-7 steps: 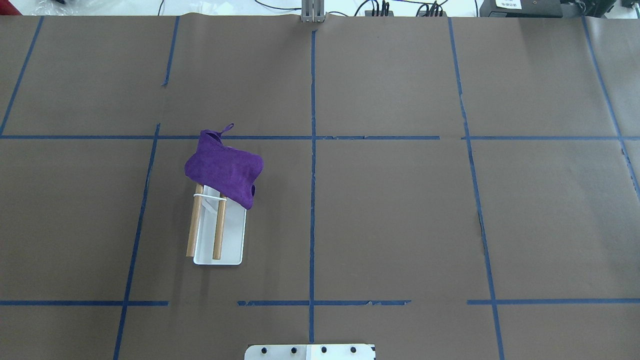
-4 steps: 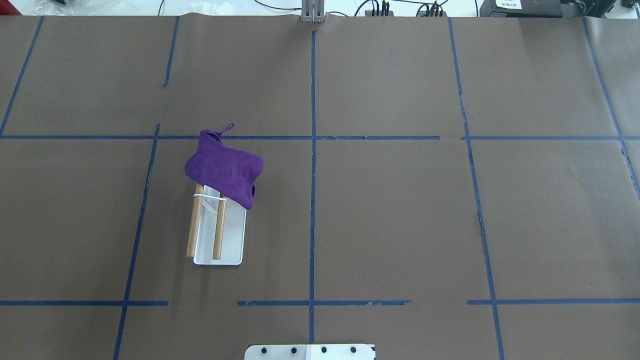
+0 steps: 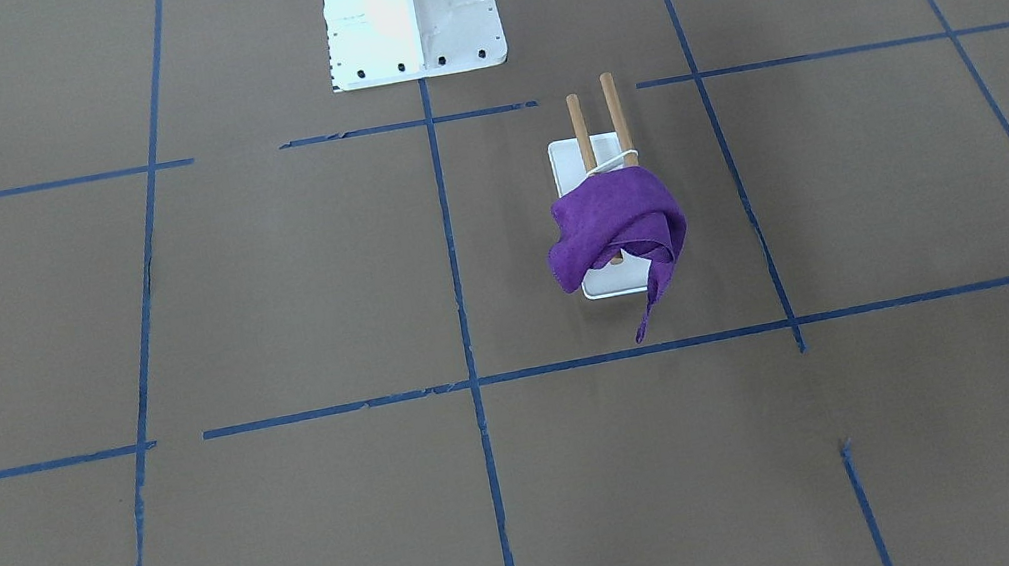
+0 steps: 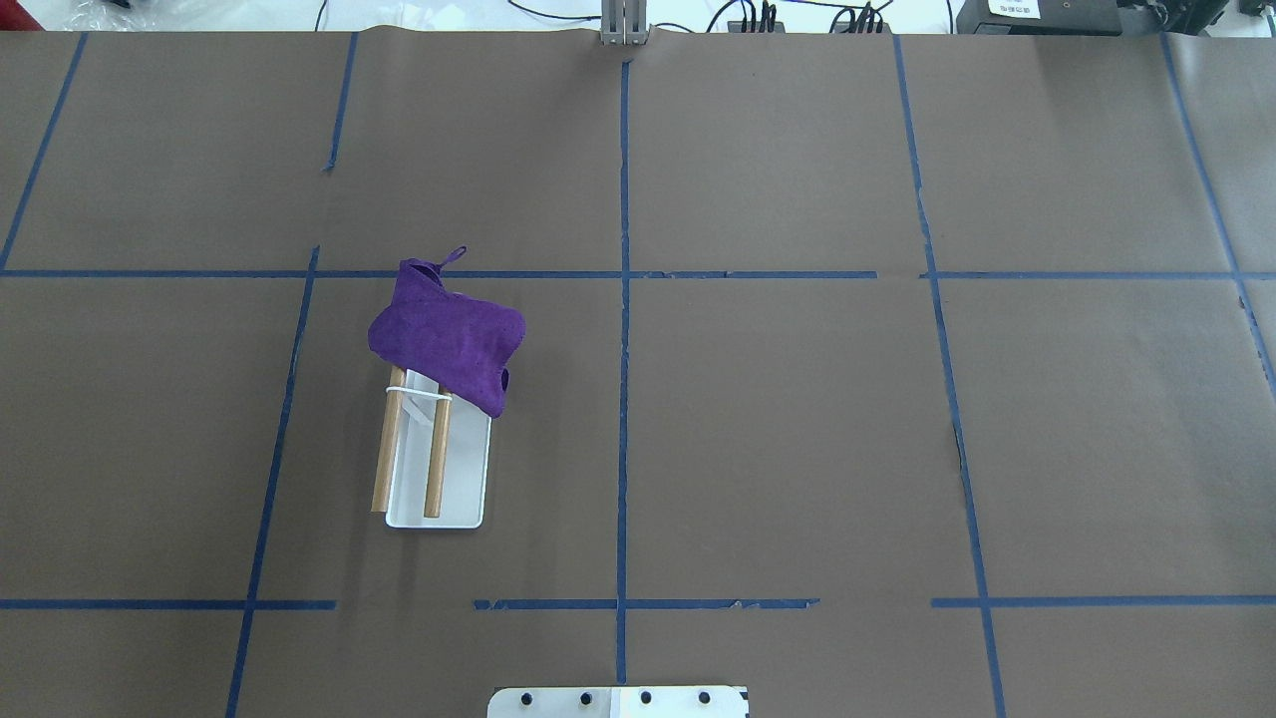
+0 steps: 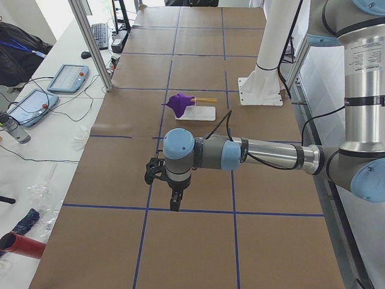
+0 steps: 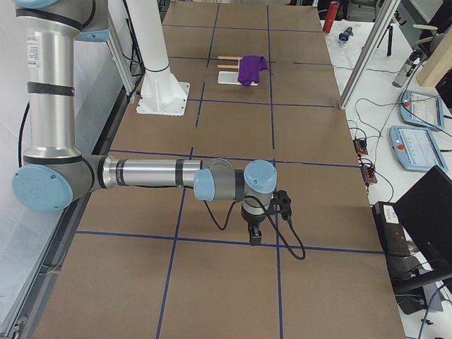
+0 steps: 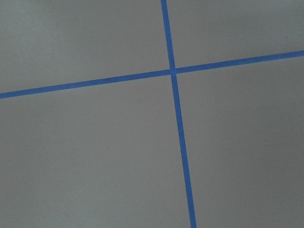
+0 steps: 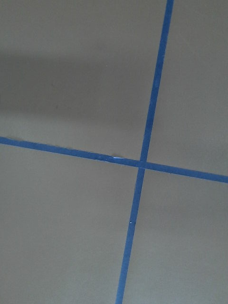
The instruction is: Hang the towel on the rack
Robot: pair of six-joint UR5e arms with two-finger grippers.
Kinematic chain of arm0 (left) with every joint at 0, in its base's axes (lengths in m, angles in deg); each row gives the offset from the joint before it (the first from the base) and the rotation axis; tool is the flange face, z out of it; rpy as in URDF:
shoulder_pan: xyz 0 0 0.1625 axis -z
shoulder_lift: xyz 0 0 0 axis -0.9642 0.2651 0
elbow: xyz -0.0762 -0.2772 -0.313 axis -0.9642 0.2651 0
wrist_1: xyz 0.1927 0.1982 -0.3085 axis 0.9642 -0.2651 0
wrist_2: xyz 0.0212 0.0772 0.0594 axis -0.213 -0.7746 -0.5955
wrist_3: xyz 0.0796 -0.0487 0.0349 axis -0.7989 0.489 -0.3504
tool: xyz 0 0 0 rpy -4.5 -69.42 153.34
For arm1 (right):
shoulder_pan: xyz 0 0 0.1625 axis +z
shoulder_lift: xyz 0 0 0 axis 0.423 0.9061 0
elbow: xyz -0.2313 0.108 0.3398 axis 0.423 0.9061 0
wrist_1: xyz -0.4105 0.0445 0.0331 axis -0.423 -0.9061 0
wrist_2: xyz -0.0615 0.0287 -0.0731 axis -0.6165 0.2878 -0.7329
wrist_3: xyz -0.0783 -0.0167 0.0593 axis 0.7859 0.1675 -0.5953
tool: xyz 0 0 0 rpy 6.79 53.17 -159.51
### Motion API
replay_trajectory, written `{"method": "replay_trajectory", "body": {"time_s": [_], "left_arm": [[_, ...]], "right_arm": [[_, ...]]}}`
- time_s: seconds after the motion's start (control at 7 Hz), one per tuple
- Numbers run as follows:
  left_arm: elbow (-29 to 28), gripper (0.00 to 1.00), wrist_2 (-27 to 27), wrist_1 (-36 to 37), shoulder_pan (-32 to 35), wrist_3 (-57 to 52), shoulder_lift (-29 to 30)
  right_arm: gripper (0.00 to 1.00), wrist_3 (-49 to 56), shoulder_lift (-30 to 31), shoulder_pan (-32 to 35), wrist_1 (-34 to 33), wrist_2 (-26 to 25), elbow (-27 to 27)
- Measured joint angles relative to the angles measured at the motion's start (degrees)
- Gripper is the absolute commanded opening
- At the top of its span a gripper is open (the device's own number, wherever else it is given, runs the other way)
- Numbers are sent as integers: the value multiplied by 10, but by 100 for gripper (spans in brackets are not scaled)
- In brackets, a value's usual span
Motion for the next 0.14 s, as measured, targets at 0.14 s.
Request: {"method": "replay_trajectory", "body": {"time_s": [0.14], "left_arm": [[0,100,0,0,0,0,0]], "right_arm": [[100,0,0,0,0,0,0]]}}
